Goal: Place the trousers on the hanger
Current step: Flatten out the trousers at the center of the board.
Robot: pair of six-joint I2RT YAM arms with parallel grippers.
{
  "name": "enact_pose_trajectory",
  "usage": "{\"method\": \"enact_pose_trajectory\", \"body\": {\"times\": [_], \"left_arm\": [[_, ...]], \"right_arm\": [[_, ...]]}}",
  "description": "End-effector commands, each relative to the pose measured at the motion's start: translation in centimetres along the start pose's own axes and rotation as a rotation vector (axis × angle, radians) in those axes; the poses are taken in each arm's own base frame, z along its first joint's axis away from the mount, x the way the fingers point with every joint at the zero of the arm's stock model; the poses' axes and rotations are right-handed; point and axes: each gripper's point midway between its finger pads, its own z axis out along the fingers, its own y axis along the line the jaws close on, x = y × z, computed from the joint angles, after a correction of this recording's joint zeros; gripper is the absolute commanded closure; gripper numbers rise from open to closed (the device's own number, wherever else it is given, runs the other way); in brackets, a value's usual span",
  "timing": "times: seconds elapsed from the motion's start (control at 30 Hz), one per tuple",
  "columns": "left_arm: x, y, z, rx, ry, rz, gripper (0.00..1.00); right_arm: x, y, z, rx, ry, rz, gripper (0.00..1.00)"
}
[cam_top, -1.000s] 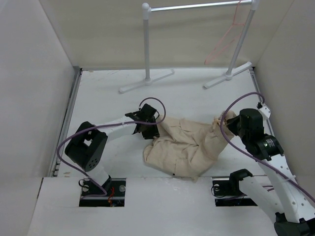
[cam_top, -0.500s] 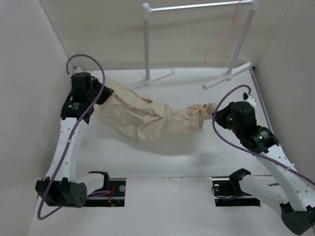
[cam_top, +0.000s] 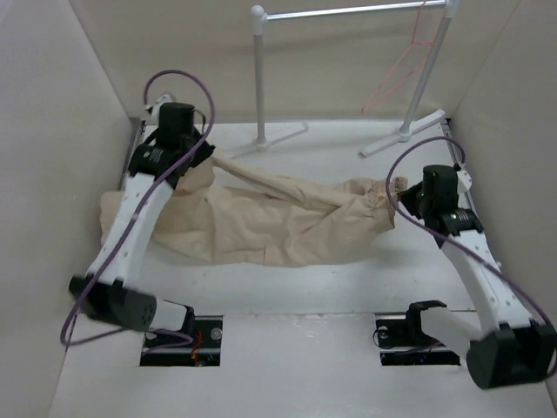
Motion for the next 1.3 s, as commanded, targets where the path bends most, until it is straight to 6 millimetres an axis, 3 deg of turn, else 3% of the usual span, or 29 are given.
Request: {"method": "enact_pose_trajectory", "body": {"times": [0.0, 0.07, 0.13, 0.23, 0.33, 0.4, 0.53, 0.57, 0.63, 0.73, 0.77, 0.8, 0.97, 1.1, 1.17, 1.2, 1.27], "left_arm": [[2.4, -1.2, 7.8, -0.075, 0.045, 0.102, 0.9], [3.2, -2.2, 10.3, -0.082, 0.07, 0.133, 0.84], [4.7, -1.7, 11.7, -0.112, 0.129, 0.158, 0.69], [6.5, 1.0, 10.0, -0.164, 0.16, 0.208, 0.52], [7.8, 5.6, 6.6, -0.206, 0.135, 0.195, 0.41], [8.6, 9.0, 4.5, -0.24, 0.129, 0.151, 0.41], [12.6, 13.5, 1.5, -0.291, 0.189, 0.102, 0.46], [14.1, 14.2, 1.0, -0.299, 0.219, 0.088, 0.48], [17.0, 14.8, 0.4, -0.287, 0.285, 0.064, 0.49], [20.6, 13.9, 0.3, -0.245, 0.371, 0.054, 0.51], [21.3, 13.5, 0.3, -0.233, 0.383, 0.064, 0.52], [22.2, 12.9, 0.3, -0.215, 0.398, 0.078, 0.53], [26.1, 9.2, 0.4, -0.115, 0.454, 0.17, 0.56], [28.4, 8.1, 0.5, -0.074, 0.486, 0.202, 0.57], [29.7, 8.4, 0.3, -0.07, 0.516, 0.225, 0.58], [30.3, 8.4, 0.1, -0.065, 0.53, 0.237, 0.58], [30.9, 8.8, -0.3, -0.063, 0.539, 0.256, 0.59]], "right_arm": [[-3.5, 1.5, 3.1, -0.005, -0.071, 0.088, 0.97], [-6.2, 2.1, 3.5, 0.017, -0.144, 0.08, 0.91], [-7.3, 1.4, 3.6, 0.07, -0.175, 0.067, 0.67], [-6.8, -1.1, 2.6, 0.121, -0.192, 0.049, 0.38], [-4.1, -3.5, 1.0, 0.118, -0.174, 0.016, 0.27], [-0.9, -5.8, 0.3, 0.132, -0.117, -0.006, 0.29], [4.5, -10.6, -1.0, 0.203, 0.023, 0.007, 0.83], [5.4, -11.4, -1.3, 0.212, 0.048, 0.01, 0.87], [6.0, -12.9, -1.6, 0.249, 0.064, 0.011, 0.82], [6.4, -14.2, -1.5, 0.304, 0.09, 0.017, 0.48], [6.7, -14.2, -1.4, 0.313, 0.107, 0.018, 0.39], [7.0, -14.4, -1.2, 0.331, 0.129, 0.018, 0.37], [8.6, -15.3, -0.1, 0.4, 0.205, 0.013, 0.47], [8.3, -15.2, 1.3, 0.443, 0.213, 0.006, 0.49], [9.2, -15.8, 2.5, 0.475, 0.243, -0.001, 0.49], [9.7, -16.1, 3.1, 0.487, 0.264, 0.006, 0.54], [9.9, -16.9, 3.8, 0.519, 0.292, 0.047, 0.8]]}}
